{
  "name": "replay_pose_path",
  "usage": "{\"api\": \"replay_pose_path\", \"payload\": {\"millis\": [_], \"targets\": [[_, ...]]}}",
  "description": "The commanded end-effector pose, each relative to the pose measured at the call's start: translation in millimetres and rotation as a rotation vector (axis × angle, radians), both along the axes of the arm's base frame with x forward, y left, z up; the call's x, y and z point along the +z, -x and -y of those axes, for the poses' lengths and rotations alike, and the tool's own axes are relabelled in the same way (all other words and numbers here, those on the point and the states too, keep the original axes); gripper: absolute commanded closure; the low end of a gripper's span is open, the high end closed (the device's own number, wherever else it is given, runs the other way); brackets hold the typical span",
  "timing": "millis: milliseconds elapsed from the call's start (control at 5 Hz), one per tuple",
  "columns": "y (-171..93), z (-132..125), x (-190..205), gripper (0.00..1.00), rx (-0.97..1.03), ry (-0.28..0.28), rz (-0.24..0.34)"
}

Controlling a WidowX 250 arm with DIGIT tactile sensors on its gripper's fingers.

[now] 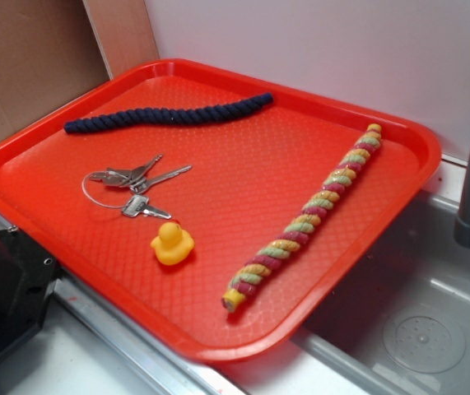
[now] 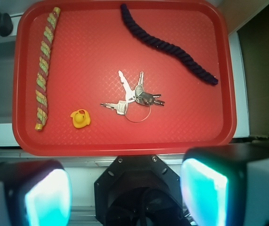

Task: Grab the blue rope.

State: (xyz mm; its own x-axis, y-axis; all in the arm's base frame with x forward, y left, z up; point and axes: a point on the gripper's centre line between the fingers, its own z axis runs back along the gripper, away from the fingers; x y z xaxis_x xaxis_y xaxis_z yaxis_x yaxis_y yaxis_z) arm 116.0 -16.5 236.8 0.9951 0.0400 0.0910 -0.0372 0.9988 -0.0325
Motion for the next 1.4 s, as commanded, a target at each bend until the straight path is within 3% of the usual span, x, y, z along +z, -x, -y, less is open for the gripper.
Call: {"api": "replay_pose_path", "payload": {"millis": [0, 400, 1000, 1200], "targets": [[0.0, 0.0, 0.0, 0.00, 0.000, 0.000, 0.000], [-21.0, -21.3, -13.3, 0.00, -0.017, -0.043, 0.046], [-92.9, -52.0, -66.8, 0.00, -0.410, -0.097, 0.180], [-124.7, -63.9, -100.6, 0.00, -0.536, -0.070, 0.188]]}}
